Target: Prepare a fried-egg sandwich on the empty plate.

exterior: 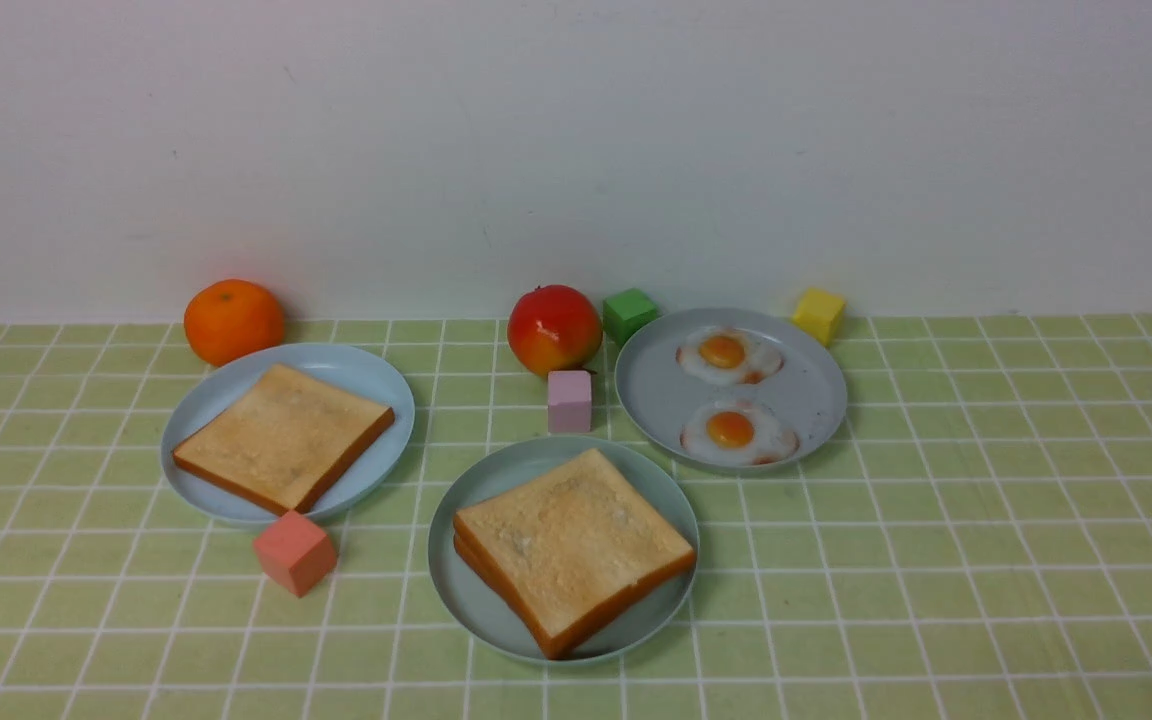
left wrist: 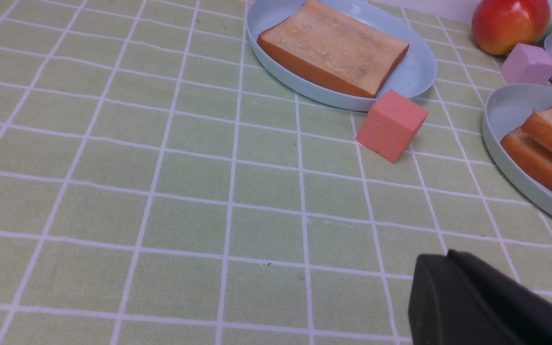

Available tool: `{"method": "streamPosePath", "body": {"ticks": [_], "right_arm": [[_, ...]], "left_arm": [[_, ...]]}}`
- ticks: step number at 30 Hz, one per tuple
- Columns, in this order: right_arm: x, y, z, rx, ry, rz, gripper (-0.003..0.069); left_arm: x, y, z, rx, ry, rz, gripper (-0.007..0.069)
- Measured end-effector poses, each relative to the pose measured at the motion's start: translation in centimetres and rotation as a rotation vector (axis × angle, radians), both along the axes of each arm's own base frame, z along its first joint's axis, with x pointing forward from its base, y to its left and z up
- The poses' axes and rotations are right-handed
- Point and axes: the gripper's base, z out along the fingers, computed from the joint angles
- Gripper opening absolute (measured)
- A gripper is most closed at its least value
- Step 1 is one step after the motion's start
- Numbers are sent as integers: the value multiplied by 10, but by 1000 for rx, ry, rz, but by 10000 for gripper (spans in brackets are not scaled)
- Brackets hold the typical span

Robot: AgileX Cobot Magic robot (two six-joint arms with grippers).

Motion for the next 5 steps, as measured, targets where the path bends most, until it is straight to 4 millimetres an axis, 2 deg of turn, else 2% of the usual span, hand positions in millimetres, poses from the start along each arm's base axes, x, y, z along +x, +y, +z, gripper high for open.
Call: {"method": "streamPosePath", "body": {"ticks": [5], "right_arm": [[0, 0, 0, 0, 0, 0, 91]], "left_arm": [[0, 0, 0, 0, 0, 0, 18]]}}
